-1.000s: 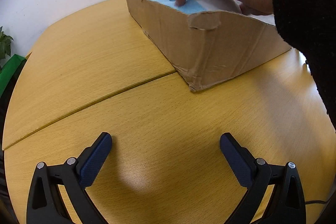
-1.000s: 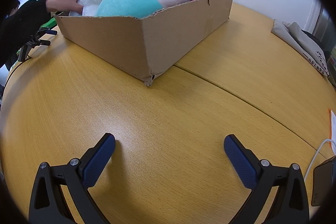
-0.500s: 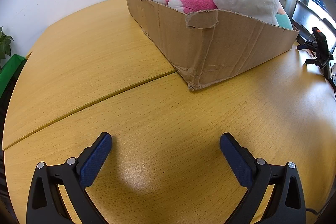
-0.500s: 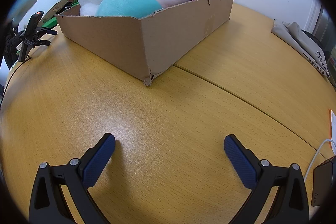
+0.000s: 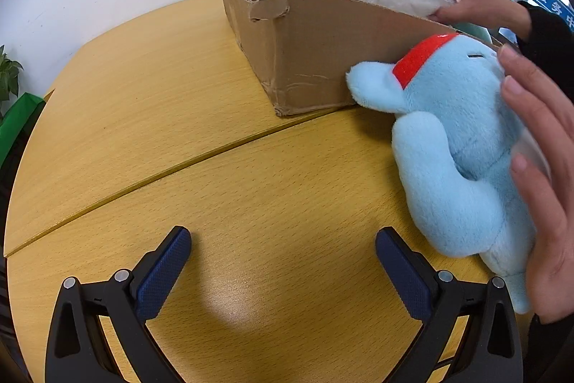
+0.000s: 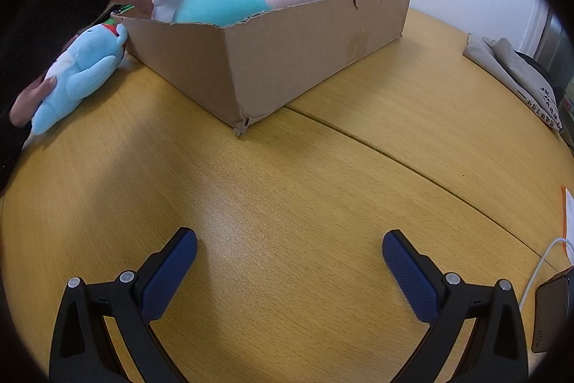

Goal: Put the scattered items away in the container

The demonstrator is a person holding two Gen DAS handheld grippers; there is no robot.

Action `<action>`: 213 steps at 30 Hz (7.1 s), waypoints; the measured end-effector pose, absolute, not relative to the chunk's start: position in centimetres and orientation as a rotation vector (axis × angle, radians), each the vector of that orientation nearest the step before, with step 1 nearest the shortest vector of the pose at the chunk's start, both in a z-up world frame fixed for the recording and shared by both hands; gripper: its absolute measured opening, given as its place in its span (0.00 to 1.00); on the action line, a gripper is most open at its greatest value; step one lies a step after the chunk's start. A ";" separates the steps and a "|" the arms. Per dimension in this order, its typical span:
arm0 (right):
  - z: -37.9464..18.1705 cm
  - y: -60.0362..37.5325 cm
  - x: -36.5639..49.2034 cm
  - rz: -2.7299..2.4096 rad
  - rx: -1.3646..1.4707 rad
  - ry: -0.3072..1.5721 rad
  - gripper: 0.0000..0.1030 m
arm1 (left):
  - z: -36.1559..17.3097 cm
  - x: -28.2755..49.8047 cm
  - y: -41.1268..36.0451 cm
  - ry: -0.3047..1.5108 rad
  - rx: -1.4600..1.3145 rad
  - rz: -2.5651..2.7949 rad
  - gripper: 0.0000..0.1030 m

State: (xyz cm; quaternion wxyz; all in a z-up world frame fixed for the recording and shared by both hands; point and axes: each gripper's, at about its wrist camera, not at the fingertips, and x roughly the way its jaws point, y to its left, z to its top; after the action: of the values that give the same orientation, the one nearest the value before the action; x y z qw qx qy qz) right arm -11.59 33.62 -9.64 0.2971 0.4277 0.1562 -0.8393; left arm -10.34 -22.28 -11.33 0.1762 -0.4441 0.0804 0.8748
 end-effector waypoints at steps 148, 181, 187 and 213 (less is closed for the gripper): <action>-9.8 33.7 -11.4 -2.229 1.133 0.419 1.00 | -10.8 -10.4 -22.2 0.174 -1.298 2.552 1.00; -9.8 33.7 -11.3 -2.226 1.131 0.420 1.00 | -10.8 -10.5 -22.2 0.170 -1.300 2.556 1.00; -9.8 33.7 -11.3 -2.226 1.131 0.420 1.00 | -10.8 -10.5 -22.2 0.169 -1.300 2.557 1.00; -9.8 33.7 -11.3 -2.226 1.131 0.419 1.00 | -10.8 -10.5 -22.2 0.166 -1.302 2.561 1.00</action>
State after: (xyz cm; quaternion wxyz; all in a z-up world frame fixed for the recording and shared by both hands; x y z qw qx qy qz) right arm -11.31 33.71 -9.81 0.3004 0.4260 0.1580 -0.8386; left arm -10.47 -22.19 -10.81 0.1315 -0.4486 0.0573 0.8821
